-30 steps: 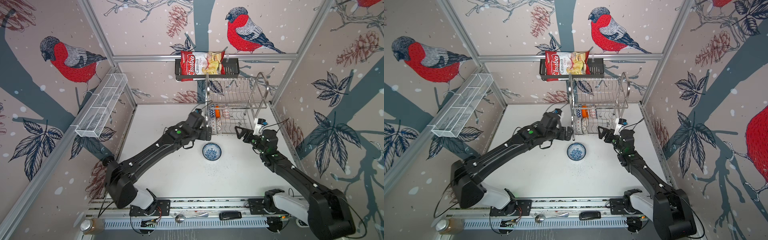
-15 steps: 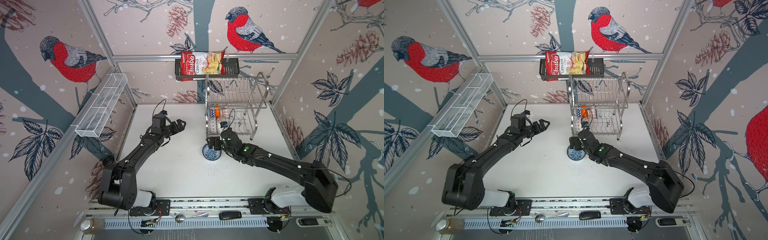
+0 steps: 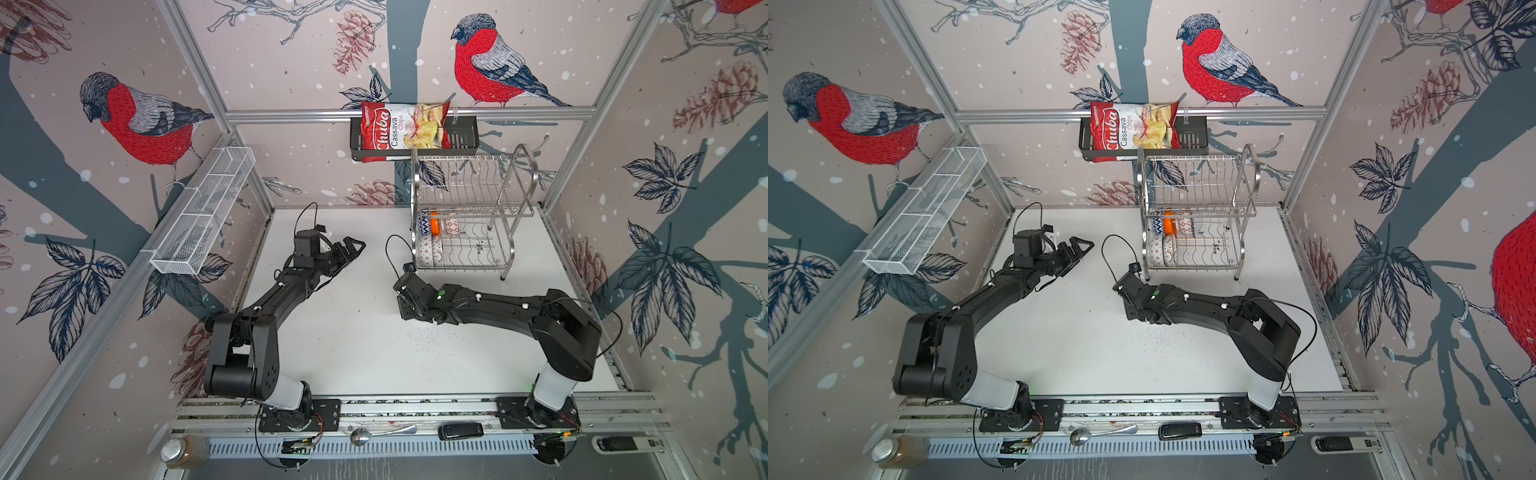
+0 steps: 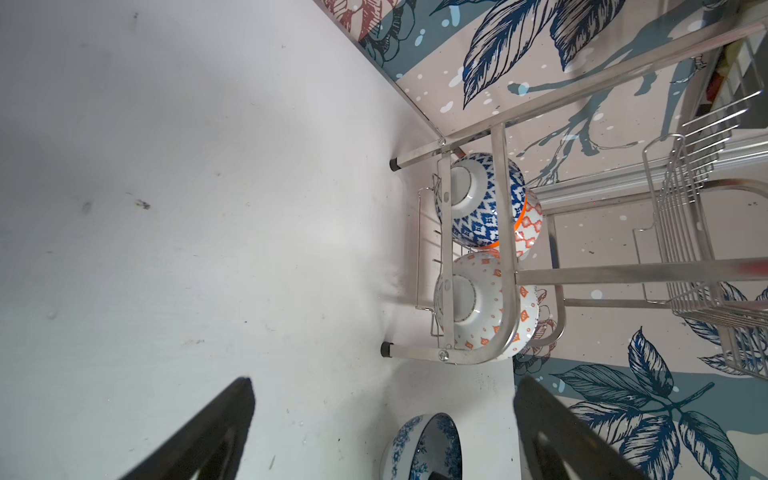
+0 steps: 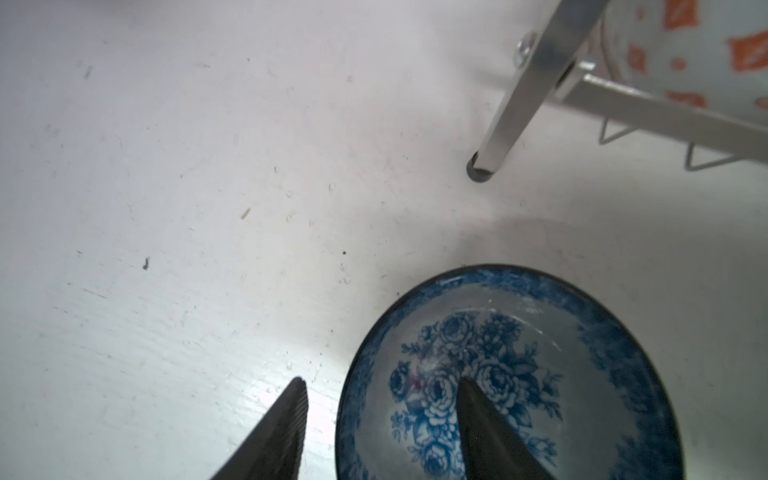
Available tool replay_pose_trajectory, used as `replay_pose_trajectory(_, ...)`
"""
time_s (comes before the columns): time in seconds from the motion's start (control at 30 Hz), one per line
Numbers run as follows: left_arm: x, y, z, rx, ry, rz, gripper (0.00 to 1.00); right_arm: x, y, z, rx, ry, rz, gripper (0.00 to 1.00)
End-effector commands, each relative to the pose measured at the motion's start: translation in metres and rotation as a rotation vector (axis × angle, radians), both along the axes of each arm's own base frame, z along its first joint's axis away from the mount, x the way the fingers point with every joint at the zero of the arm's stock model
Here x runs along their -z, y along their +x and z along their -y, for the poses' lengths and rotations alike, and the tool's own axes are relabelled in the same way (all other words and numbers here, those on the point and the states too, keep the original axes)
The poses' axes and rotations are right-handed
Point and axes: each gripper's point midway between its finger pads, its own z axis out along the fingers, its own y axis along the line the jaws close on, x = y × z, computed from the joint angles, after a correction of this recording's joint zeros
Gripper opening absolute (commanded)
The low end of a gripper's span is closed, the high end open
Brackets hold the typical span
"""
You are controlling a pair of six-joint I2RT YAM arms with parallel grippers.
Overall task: Load the bowls into the dish rack
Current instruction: 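Grasp the blue bowl rim with the right gripper while the left arm retracts, then lift the blue floral bowl with the right gripper into the rack slot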
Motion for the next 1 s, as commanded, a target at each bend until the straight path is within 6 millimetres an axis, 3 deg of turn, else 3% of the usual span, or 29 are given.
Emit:
replay_pose_trajectory(0.0, -0.001, 0.002, 0.0, 0.005, 0.018, 0.016, 0.98, 0.01, -0.004, 0.008, -0.003, -0.059, -0.001, 0.52)
replay_pose_trajectory(0.1, 0.001, 0.002, 0.0, 0.003, 0.042, 0.012, 0.98, 0.019, -0.008, 0.005, -0.026, -0.047, -0.022, 0.5)
replay_pose_trajectory(0.23, 0.006, 0.003, 0.001, 0.005, 0.067, 0.001, 0.97, 0.027, -0.011, 0.002, -0.04, -0.049, -0.038, 0.38)
replay_pose_trajectory(0.4, 0.012, 0.002, 0.004, 0.015, 0.081, -0.01, 0.98, 0.021, -0.011, 0.001, -0.047, -0.03, -0.027, 0.24)
replay_pose_trajectory(0.6, 0.014, 0.003, 0.004, 0.018, 0.088, -0.016, 0.98, -0.002, -0.011, -0.001, -0.072, 0.023, -0.005, 0.11)
replay_pose_trajectory(0.83, 0.016, 0.004, 0.005, 0.024, 0.089, -0.022, 0.97, -0.032, -0.011, 0.006, -0.102, 0.142, 0.007, 0.02)
replay_pose_trajectory(0.97, 0.011, 0.002, 0.009, 0.045, 0.079, -0.007, 0.98, -0.068, -0.006, 0.016, -0.104, 0.321, 0.013, 0.01)
